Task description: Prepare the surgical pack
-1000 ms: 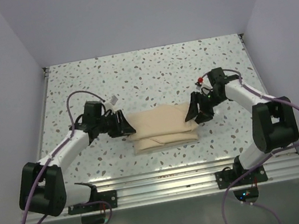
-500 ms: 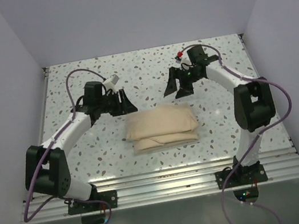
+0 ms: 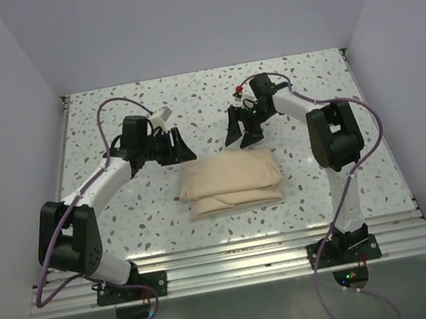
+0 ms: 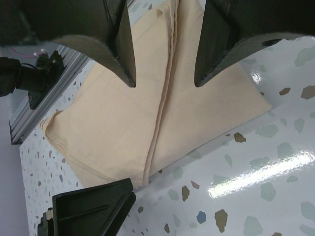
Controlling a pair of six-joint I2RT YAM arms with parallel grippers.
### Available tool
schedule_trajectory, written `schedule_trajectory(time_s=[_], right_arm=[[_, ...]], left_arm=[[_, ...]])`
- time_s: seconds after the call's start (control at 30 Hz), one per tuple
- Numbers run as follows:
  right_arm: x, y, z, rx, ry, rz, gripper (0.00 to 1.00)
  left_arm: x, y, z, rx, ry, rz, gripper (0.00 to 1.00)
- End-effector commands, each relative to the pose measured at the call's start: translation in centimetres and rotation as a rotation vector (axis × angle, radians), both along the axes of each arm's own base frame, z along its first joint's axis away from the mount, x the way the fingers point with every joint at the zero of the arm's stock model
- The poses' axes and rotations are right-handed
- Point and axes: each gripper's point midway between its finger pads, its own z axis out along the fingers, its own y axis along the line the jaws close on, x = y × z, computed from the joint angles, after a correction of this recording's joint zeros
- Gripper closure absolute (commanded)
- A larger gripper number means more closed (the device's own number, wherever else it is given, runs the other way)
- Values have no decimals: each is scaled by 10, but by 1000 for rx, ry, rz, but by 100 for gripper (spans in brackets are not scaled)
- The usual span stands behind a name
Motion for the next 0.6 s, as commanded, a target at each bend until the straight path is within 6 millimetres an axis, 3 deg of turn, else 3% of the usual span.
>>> schedule_trajectory(time_s=[0.0, 0.23, 0.33, 0.43, 0.57], right_arm=[[-7, 22, 16, 67, -21, 88, 28], [-23, 35, 24, 137, 16, 106, 40], [-25, 35, 30, 137, 1, 105, 49], [-28, 34, 34, 140, 6, 95, 65], [-37, 35, 57, 160, -12, 101, 73]], left_arm=[[10, -2, 7, -11, -48, -23, 46], [18, 2, 9, -16, -41, -14, 46], [19, 4, 8, -12, -36, -7, 47], [20, 5, 10, -16, -38, -6, 47], [22, 9, 12, -16, -37, 11, 47]])
